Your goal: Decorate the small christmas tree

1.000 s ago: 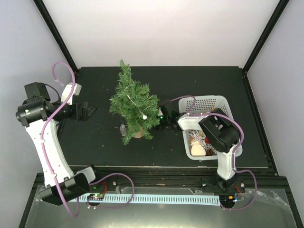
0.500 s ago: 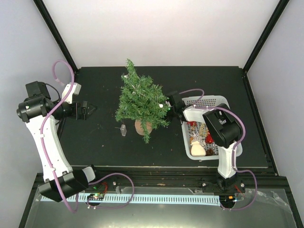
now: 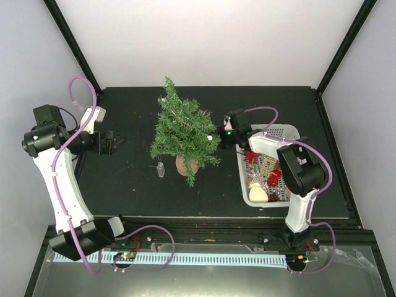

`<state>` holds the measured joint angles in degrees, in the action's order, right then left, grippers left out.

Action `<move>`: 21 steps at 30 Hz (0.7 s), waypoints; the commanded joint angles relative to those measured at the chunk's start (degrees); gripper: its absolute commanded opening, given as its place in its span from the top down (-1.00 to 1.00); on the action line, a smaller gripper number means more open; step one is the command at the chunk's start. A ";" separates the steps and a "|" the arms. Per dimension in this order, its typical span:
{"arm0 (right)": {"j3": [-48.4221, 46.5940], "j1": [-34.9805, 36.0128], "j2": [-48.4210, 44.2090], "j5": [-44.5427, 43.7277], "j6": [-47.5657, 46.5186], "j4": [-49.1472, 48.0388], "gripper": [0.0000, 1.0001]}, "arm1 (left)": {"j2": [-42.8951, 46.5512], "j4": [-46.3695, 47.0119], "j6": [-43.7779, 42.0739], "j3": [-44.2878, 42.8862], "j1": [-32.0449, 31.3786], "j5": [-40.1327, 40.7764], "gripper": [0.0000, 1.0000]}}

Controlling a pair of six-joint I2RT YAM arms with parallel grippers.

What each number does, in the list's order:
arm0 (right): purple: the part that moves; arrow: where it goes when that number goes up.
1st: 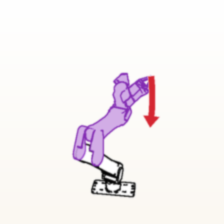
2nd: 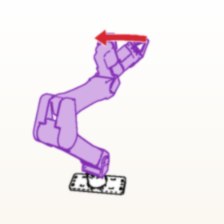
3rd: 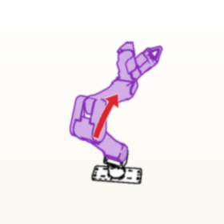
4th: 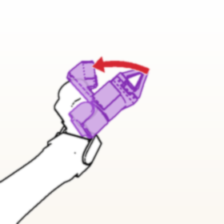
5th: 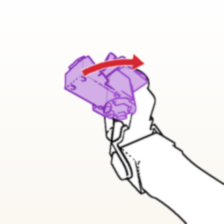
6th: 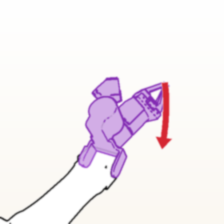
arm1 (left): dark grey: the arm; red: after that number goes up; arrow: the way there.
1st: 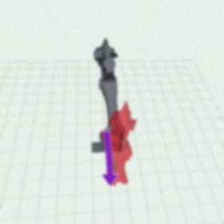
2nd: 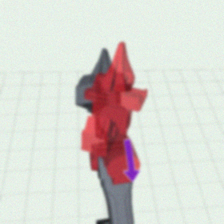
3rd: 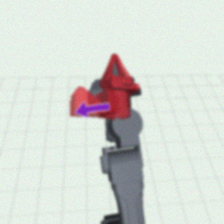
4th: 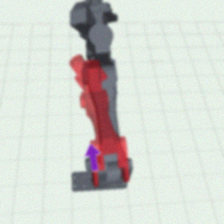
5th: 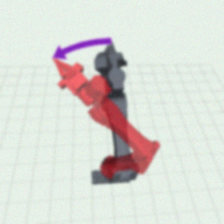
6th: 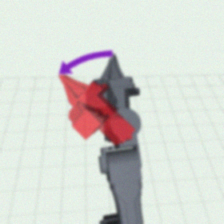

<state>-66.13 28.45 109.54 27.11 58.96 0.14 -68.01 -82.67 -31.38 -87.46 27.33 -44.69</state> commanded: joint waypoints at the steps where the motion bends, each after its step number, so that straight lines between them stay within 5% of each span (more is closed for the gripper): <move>1: -4.50 -3.67 -3.59 0.44 -4.12 2.77 0.30 | 0.29 0.70 -1.54 0.54 0.48 -2.22 -0.98; 13: -14.22 -9.86 -4.10 0.00 -11.20 14.38 0.21 | 1.58 1.08 -1.31 2.00 0.54 -2.91 -0.98; 21: -20.46 -9.65 -10.92 -12.19 -19.95 30.47 0.19 | 1.56 1.26 -2.15 1.99 0.56 -2.34 -0.98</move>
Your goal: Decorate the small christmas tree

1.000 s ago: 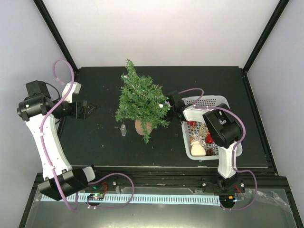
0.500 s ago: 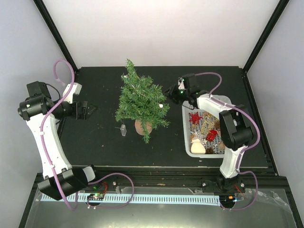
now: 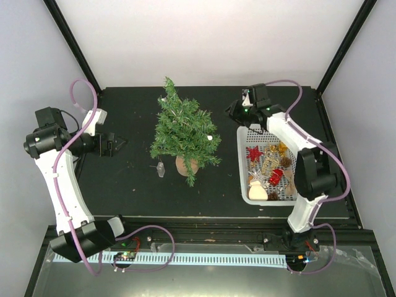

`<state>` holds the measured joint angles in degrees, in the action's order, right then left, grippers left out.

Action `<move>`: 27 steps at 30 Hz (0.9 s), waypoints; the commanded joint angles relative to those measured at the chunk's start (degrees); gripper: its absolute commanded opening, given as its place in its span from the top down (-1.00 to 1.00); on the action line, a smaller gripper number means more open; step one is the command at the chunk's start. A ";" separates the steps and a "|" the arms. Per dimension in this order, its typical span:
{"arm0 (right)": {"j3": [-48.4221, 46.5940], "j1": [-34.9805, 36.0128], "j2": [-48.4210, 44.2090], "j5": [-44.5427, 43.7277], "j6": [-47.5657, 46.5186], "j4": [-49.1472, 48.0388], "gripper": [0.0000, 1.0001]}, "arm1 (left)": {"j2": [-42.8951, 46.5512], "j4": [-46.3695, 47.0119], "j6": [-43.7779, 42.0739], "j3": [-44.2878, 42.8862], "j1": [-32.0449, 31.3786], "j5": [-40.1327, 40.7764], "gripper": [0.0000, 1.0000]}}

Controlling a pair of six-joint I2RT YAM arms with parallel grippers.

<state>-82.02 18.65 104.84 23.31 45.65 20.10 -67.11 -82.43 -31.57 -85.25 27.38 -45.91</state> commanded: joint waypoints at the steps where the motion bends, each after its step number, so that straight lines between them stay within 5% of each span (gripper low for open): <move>1: -5.09 0.15 -7.41 -12.16 -7.63 13.41 0.19 | 0.66 0.98 -2.07 -0.18 0.51 -1.03 -0.98; 5: -6.33 0.17 -11.31 -22.94 -10.76 28.66 0.17 | 0.25 0.11 -2.48 -1.41 0.41 -0.07 -0.98; 9: 2.28 -0.53 -16.27 -23.67 -11.38 32.87 0.01 | -0.33 -1.51 -3.99 -2.84 0.42 0.63 -0.98; 17: 24.03 -6.58 -23.01 -14.75 -8.19 26.34 -0.21 | -1.44 -2.53 -4.47 -3.24 0.31 -0.14 -0.98; 27: 25.87 -8.64 -19.20 -10.99 -8.99 22.02 -0.21 | -1.78 -2.46 -4.47 -1.34 0.31 -0.75 -0.98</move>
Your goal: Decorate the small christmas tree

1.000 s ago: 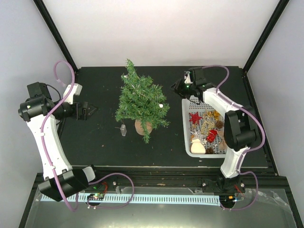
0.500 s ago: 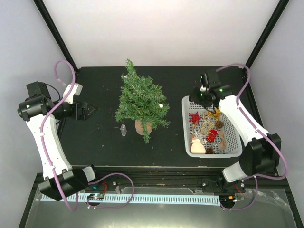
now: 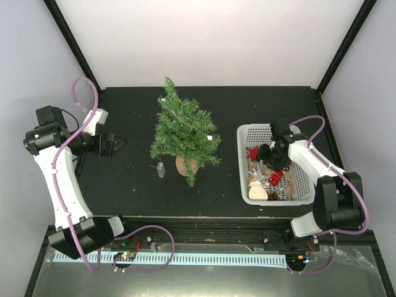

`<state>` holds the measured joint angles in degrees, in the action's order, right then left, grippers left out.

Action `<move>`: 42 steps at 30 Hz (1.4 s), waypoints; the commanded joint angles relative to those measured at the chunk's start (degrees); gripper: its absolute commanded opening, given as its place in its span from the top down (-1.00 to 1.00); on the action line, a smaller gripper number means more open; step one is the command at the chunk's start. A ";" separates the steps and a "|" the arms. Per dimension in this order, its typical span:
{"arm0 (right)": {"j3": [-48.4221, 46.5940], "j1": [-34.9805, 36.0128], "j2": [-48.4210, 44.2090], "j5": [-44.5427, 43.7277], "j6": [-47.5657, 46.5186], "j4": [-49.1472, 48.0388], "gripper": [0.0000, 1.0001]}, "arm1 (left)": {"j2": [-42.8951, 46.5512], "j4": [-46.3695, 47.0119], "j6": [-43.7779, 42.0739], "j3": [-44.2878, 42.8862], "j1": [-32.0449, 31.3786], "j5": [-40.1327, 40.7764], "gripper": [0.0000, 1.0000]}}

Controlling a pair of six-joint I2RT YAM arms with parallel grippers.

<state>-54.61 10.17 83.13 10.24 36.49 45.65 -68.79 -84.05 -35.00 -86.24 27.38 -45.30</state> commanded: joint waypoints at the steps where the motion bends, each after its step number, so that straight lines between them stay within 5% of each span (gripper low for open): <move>1: -2.08 -0.17 3.41 1.80 -0.03 -3.92 -0.21 | -0.03 -0.84 -1.08 -0.34 0.31 -1.38 -0.98; 20: -13.63 -0.15 20.22 -3.92 -3.04 -4.34 0.02 | 1.10 -0.51 -0.56 1.49 0.31 -2.75 -0.98; 29: -15.85 0.82 22.96 -4.41 -3.63 -3.62 -0.47 | 0.96 -0.06 -0.50 2.54 0.32 -3.37 -0.98; 42: -18.43 6.06 29.74 -10.45 -6.94 -0.63 -0.41 | 0.99 0.49 -0.59 3.12 0.31 -3.70 -0.98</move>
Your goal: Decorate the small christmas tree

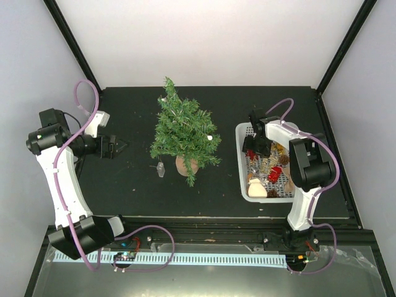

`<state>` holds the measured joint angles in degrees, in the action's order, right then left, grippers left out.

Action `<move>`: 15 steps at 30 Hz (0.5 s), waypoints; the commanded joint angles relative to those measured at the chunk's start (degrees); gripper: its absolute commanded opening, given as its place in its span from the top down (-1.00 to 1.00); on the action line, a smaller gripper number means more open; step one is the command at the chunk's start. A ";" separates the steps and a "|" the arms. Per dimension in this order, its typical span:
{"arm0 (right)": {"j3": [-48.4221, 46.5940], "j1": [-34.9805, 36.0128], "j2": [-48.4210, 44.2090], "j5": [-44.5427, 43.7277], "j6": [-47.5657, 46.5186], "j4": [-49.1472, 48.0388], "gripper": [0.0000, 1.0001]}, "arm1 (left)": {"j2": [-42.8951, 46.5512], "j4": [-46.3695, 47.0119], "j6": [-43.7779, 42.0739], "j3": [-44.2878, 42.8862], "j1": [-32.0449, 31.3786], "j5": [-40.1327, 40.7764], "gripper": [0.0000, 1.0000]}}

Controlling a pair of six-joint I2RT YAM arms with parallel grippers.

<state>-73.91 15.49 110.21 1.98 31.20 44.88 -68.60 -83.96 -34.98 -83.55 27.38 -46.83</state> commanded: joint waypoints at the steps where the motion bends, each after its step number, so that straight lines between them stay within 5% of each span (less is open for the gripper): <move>1: 1.38 0.77 2.82 -2.37 -1.81 0.04 -0.37 | 0.83 0.38 -0.60 0.50 0.31 -2.24 -0.98; 8: 2.54 0.74 1.30 -4.72 -2.25 -0.38 0.12 | 1.01 0.40 -0.61 0.37 0.33 -2.57 -0.98; 15: 1.89 0.67 -1.68 -6.70 -2.86 0.03 0.19 | 0.87 0.41 -0.39 -0.53 0.33 -2.99 -0.98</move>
<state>-73.21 16.03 109.32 -2.59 29.15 45.06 -68.60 -83.94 -34.98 -82.70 27.38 -47.79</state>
